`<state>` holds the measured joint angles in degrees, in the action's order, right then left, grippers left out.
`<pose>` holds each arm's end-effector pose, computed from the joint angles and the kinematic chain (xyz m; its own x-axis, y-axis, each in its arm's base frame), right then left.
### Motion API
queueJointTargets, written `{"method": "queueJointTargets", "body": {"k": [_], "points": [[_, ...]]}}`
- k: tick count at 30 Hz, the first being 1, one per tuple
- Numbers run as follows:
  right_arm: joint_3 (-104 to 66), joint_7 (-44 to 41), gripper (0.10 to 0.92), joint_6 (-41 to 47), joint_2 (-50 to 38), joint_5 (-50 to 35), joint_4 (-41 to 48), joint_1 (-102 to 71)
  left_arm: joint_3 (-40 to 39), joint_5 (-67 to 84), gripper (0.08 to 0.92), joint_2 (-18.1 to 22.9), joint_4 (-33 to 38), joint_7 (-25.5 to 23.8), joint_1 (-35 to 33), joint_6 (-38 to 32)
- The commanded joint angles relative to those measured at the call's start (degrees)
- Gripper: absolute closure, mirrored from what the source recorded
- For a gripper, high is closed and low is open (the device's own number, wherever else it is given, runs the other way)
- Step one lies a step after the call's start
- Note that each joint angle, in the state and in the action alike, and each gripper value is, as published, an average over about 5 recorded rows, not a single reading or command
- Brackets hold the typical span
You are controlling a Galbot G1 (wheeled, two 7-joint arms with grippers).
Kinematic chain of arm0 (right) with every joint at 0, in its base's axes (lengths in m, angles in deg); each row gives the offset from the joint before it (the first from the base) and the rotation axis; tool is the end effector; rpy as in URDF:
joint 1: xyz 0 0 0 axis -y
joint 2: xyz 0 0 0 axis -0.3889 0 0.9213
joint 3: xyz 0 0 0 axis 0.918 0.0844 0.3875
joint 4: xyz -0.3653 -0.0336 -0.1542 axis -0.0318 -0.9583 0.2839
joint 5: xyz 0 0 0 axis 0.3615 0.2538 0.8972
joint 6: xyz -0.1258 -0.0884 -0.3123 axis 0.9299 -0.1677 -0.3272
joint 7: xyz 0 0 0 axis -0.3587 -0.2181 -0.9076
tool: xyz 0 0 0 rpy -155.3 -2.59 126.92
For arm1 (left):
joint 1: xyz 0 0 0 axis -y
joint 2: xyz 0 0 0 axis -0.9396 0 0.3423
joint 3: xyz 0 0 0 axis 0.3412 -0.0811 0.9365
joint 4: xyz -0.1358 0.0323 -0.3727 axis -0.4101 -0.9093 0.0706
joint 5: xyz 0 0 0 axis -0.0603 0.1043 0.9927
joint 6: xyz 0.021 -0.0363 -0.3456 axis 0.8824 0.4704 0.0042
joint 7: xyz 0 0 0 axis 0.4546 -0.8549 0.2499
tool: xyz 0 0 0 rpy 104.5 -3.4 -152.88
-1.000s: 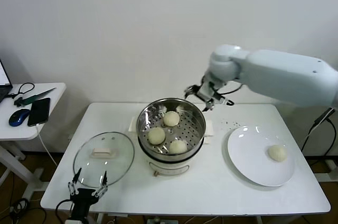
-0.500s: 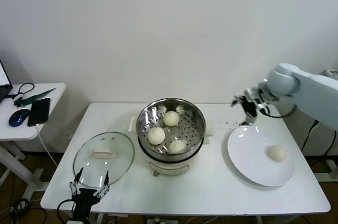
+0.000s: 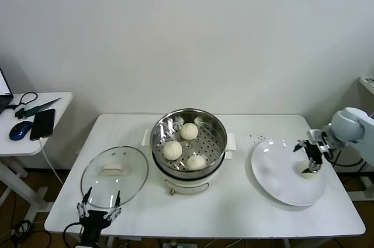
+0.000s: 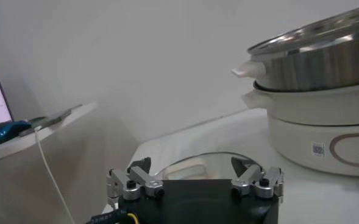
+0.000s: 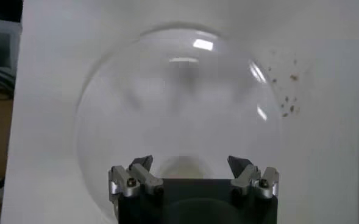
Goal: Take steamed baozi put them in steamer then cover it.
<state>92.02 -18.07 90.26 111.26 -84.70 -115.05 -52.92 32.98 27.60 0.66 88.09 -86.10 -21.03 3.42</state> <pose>0.4832 -0.3272 -0.1890 -0.1688 -0.0663 0.9834 -0.9853 -0.0166 -0.1702 0.0710 0.0665 -0.3976 -0.9722 -0.0919 0.2152 -0.0189 0.9474 0.3195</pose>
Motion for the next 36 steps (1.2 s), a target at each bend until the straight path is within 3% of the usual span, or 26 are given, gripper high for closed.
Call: {"method": "queueJointTargets", "body": {"k": [1, 17, 30, 36], "points": [[-8.71, -1.11, 0.203, -3.93, 2.01, 7.64, 9.3, -8.88, 0.01, -0.61, 0.177, 0.11, -0.27, 0.05, 0.12, 0.24], [-8.6, -0.82, 0.203, -5.96, 9.44, 11.48, 16.74, -7.27, 0.02, -0.91, 0.177, 0.2, -0.63, 0.07, 0.71, 0.87], [-8.28, -1.04, 0.205, -6.18, 11.25, 12.36, 17.89, -6.97, -0.32, -1.45, 0.177, 0.4, -0.79, 0.07, 1.26, 1.21], [-7.48, -1.43, 0.314, -5.85, 10.54, 11.84, 17.25, -5.94, -0.42, -1.52, 0.177, 0.46, -0.71, 0.08, 1.28, 1.22]]}}
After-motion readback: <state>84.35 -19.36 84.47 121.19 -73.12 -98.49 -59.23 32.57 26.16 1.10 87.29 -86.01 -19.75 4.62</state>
